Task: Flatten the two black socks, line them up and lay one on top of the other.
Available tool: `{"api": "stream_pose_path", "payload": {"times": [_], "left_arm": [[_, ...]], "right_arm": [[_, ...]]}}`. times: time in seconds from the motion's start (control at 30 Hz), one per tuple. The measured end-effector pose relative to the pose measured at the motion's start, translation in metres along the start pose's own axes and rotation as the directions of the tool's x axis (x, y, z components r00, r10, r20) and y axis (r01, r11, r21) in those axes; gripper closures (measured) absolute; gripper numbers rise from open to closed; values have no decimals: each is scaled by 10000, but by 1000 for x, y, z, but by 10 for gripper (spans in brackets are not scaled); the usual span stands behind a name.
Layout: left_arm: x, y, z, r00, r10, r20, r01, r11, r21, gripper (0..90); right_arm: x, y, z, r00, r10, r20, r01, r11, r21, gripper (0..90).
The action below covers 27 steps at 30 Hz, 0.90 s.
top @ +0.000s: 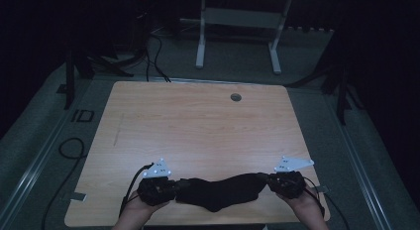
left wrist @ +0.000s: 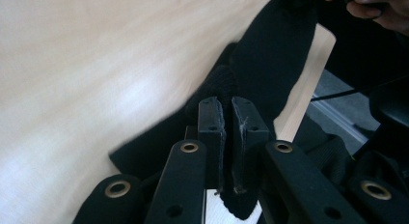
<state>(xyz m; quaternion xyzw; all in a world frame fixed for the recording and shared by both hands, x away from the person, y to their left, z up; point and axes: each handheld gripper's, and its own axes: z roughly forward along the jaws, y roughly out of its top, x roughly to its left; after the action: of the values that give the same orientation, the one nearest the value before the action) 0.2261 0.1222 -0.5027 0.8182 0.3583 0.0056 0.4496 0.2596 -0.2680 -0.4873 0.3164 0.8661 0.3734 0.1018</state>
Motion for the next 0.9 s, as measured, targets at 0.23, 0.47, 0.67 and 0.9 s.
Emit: {"api": "stream_pose_path", "payload": {"times": [0.23, 0.47, 0.67, 0.9], "left_arm": [[24, -15, 21, 9979, -405, -510, 425, 9983, 401, 840], [30, -23, 33, 9968, -183, -783, 233, 9977, 638, 835], [33, -29, 38, 9953, -130, -959, 207, 9966, 799, 758], [37, -26, 27, 9890, -494, -1397, 536, 9982, 264, 615]], "right_arm": [[-17, -23, 35, 9975, 698, -144, -682, 9936, 898, 887], [-23, -31, 42, 9956, 919, -176, -896, 9907, 1023, 885], [-24, -33, 46, 9948, 989, -231, -958, 9892, 1111, 880], [-27, -33, 43, 9900, 1305, -526, -1239, 9858, 1134, 582]]}}
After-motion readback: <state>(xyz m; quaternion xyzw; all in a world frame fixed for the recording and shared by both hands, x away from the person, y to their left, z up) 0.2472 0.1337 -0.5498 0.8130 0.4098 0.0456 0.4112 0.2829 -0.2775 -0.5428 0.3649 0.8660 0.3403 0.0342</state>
